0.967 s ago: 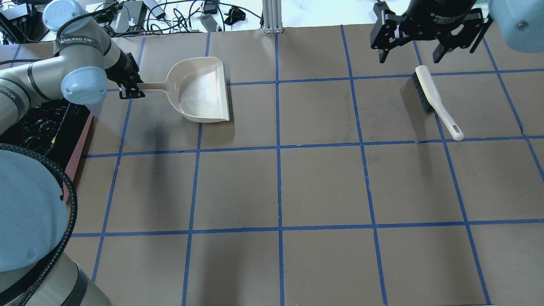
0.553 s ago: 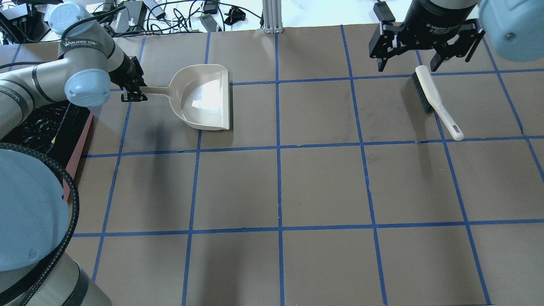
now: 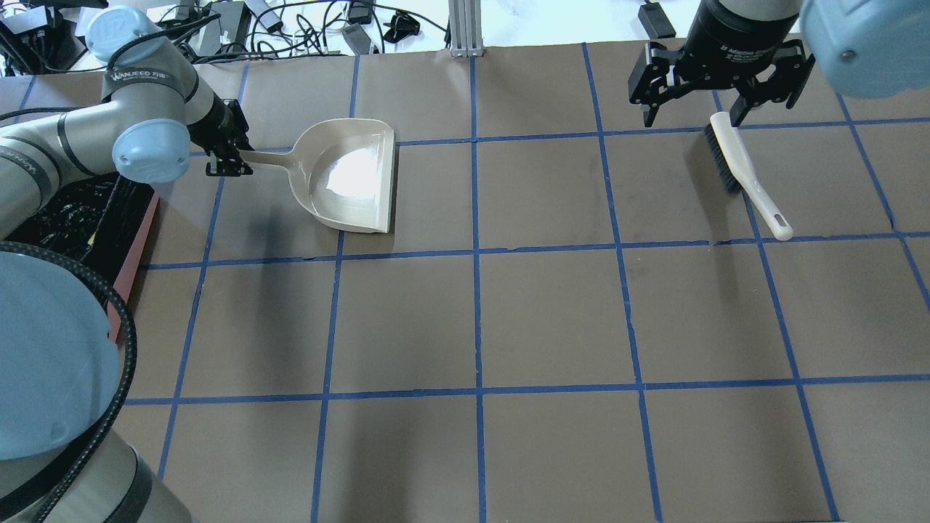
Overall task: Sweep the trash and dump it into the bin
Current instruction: 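Lower the empty dustpan back onto the table with the left gripper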
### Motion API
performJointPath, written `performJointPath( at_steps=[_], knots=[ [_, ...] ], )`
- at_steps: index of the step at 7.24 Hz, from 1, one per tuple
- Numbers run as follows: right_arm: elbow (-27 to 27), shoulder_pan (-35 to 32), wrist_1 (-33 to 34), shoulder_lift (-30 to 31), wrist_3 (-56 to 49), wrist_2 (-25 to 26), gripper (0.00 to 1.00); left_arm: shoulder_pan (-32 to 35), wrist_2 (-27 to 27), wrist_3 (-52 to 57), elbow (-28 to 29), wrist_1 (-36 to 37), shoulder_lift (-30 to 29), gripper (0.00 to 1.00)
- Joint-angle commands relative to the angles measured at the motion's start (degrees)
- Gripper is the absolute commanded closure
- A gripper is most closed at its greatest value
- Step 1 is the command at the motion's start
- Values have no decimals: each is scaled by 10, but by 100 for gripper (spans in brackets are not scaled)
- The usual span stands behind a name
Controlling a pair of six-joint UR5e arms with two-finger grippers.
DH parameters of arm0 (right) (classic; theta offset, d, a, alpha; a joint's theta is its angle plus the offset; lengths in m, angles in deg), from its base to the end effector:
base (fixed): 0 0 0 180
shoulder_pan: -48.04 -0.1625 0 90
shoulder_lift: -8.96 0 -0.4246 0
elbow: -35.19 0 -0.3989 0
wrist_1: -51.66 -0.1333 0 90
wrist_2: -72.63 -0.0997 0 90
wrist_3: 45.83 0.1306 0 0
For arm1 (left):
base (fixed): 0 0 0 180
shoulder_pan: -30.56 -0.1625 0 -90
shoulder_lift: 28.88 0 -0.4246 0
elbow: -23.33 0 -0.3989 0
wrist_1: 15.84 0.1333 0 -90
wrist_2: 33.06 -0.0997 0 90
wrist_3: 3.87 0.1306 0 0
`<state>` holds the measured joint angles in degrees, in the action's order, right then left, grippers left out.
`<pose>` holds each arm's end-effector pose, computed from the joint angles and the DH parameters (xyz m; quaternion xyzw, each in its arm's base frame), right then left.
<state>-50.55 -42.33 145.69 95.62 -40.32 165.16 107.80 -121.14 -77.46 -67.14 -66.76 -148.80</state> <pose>0.1310 -0.5333 0.4714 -0.0457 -0.9978 0.0442 0.0198 0.0146 -0.6879 0.2147 0.6812 -0.7279 0.0569 0.0528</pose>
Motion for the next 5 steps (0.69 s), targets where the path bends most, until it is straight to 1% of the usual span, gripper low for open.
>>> performJointPath(
  at_steps=[1,5],
  knots=[
    [0,1,-4,3,-2,-2,0,-1,0,0,4,1,-7,100],
    [0,-2,-2,12,-2,-1,0,-3,0,26,7,1,-8,100]
  ],
)
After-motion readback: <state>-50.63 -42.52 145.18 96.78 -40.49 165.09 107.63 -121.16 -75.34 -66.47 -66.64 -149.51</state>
